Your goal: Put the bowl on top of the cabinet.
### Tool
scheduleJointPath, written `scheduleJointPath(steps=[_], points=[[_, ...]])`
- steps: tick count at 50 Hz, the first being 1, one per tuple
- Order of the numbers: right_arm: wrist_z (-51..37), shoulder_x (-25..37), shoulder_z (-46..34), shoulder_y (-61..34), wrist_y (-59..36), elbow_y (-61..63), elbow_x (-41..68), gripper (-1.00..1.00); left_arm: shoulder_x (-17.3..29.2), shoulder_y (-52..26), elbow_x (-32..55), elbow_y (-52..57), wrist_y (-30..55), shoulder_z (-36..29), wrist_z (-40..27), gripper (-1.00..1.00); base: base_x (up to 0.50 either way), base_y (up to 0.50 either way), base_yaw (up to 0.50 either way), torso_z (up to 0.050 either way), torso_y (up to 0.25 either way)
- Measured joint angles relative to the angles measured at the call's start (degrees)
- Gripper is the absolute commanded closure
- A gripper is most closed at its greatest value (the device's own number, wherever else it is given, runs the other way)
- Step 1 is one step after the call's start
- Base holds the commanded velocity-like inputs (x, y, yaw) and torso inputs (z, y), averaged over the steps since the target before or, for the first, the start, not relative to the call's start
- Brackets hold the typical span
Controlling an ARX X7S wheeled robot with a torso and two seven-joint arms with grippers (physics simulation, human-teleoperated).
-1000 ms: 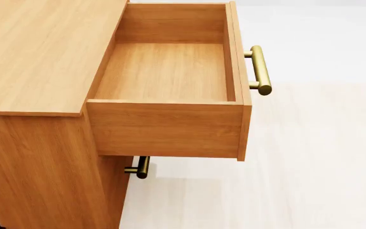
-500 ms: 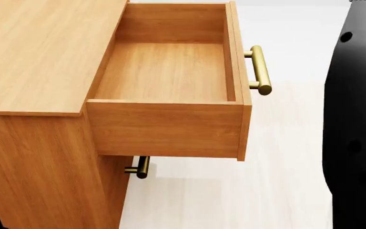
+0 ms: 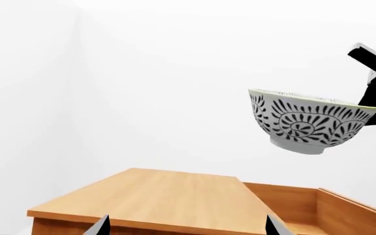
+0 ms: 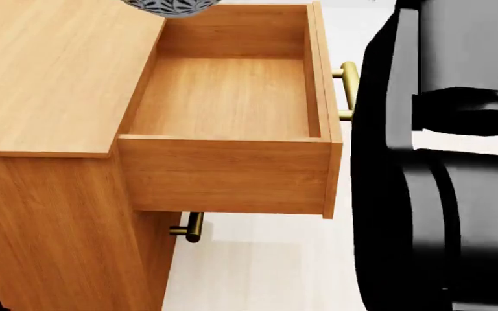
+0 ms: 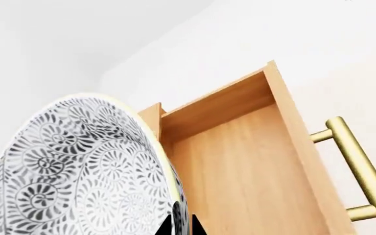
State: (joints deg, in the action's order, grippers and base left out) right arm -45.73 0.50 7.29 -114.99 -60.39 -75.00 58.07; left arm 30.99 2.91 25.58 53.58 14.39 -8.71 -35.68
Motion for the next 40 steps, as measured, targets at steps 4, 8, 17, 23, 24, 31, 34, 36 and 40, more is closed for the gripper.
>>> scheduleJointPath(steps=[4,8,17,23,24,31,34,36,40], points=[[0.1,-0.2,-18.1,0.0,2.9,0.0,18.8,1.00,0.0,0.0,0.1,-0.1,-0.2,0.0,0.0,-1.00,0.00,0.00,0.00,0.000,0.000],[1.9,-0.3,-39.9,-0.6,6.3,0.0,40.0,1.00,0.1,0.1,0.3,-0.2,-0.4,0.1,0.0,-1.00,0.00,0.00,0.00,0.000,0.004],[7.3,-0.5,-76.9,-2.2,11.6,1.1,75.7,1.00,0.2,0.1,0.4,-0.5,-0.7,0.1,0.0,-1.00,0.00,0.00,0.00,0.000,0.000],[9.2,-0.5,-88.8,-2.2,14.2,2.9,87.5,1.00,0.2,0.1,0.4,-0.7,-0.9,0.0,-0.1,-1.00,0.00,0.00,0.00,0.000,0.000],[9.4,-0.5,-90.1,-2.1,14.6,3.2,88.9,1.00,0.2,0.1,0.4,-0.7,-0.9,0.0,-0.1,-1.00,0.00,0.00,0.00,0.000,0.000],[10.6,-0.5,-96.2,-1.4,16.9,5.9,95.2,1.00,0.4,0.1,0.6,-0.6,-0.9,0.0,-0.3,-1.00,0.00,0.00,0.00,0.000,0.000],[11.0,-0.5,-97.7,-0.9,17.7,6.8,96.8,1.00,0.4,0.1,0.7,-0.5,-0.9,0.1,-0.3,-1.00,0.00,0.00,0.00,0.000,0.000],[11.2,-0.5,-98.4,-0.6,18.2,7.4,97.7,1.00,0.5,0.1,0.8,-0.5,-0.9,0.1,-0.4,-1.00,0.00,0.00,0.00,0.000,0.000],[11.7,-0.5,-99.5,0.0,19.1,8.4,99.1,1.00,0.5,0.1,0.8,-0.5,-0.9,0.0,-0.5,-1.00,0.00,0.00,0.00,0.000,0.000]])
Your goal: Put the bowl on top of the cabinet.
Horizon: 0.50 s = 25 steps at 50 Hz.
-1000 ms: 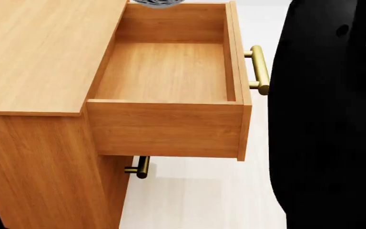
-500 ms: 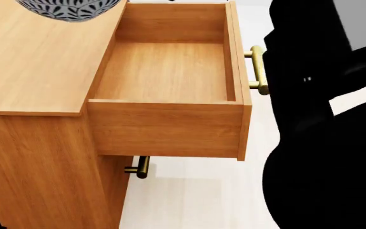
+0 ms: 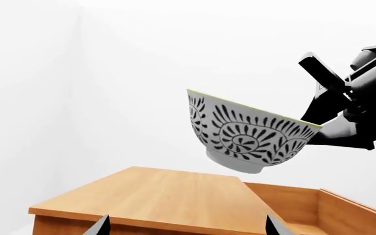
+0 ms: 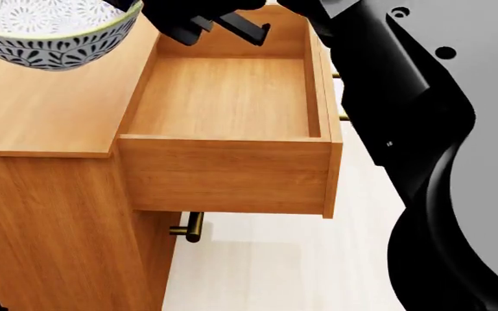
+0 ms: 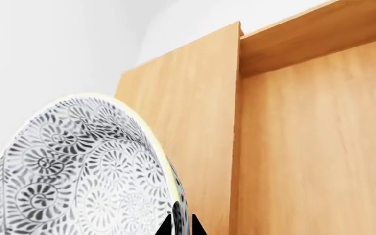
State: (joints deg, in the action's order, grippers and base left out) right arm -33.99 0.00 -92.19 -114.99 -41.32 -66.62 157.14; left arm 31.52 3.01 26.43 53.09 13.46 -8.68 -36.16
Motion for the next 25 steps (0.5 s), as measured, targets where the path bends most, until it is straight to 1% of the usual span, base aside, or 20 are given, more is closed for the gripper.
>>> scheduleJointPath(steps=[25], points=[[1.3,0.0,-1.4,3.0,5.6,4.6,2.3,1.00,0.4,0.0,0.6,-0.2,-0.6,0.1,-0.3,-1.00,0.00,0.00,0.00,0.000,0.000]])
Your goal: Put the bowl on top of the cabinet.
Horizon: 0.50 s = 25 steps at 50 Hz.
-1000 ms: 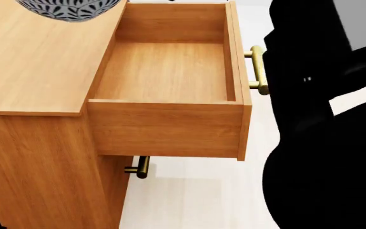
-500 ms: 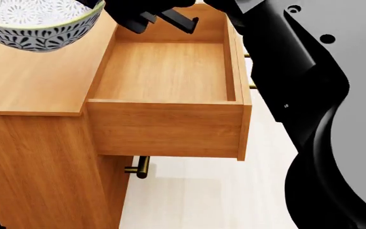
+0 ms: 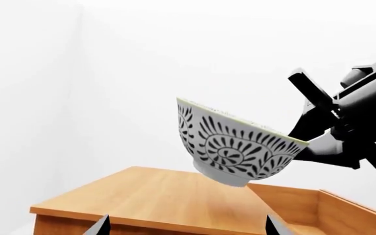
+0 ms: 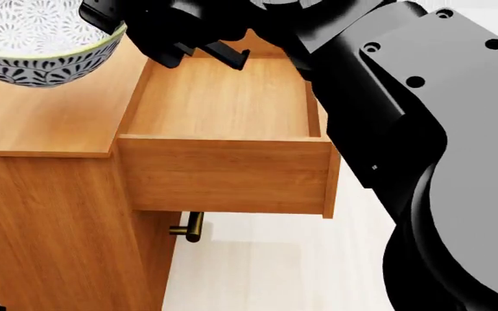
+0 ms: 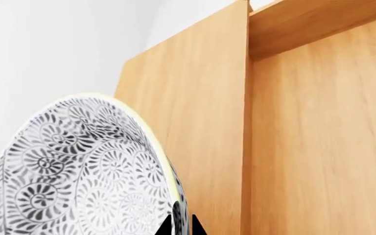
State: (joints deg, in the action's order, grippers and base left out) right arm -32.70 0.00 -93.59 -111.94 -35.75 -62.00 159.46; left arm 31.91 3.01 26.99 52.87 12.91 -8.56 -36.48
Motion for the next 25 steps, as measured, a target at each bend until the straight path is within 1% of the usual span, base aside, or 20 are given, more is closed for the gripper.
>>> scheduleJointPath(steps=[25], points=[[-1.2,0.0,0.1,2.1,3.4,2.2,-1.4,1.00,0.4,-0.2,0.7,-0.4,-0.3,0.1,-0.3,-1.00,0.00,0.00,0.00,0.001,0.000]])
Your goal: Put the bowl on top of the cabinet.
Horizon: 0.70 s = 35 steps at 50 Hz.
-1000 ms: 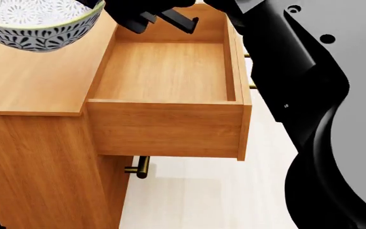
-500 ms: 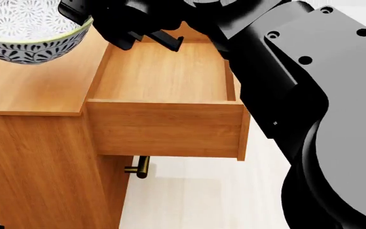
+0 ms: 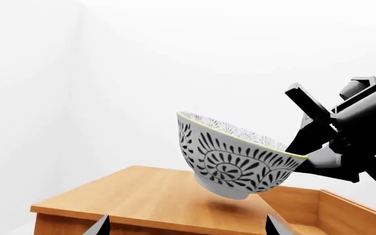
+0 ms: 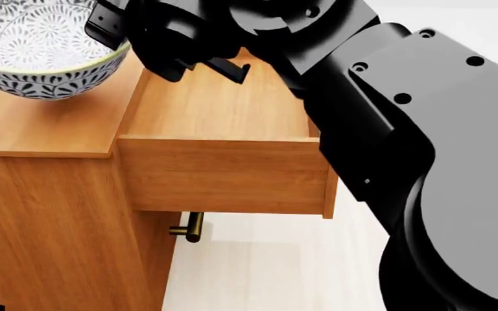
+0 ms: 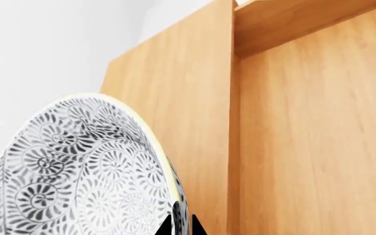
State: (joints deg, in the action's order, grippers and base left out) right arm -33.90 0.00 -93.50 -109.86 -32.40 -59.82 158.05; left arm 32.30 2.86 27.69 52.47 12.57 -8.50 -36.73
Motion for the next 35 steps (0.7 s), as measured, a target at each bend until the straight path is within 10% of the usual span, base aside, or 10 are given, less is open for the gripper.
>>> scheduleJointPath(steps=[35], points=[[-0.4,0.1,0.3,1.4,0.6,0.5,-1.5,1.00,0.6,0.1,0.4,0.0,-0.5,0.0,-0.6,-1.00,0.00,0.00,0.00,0.000,0.000]])
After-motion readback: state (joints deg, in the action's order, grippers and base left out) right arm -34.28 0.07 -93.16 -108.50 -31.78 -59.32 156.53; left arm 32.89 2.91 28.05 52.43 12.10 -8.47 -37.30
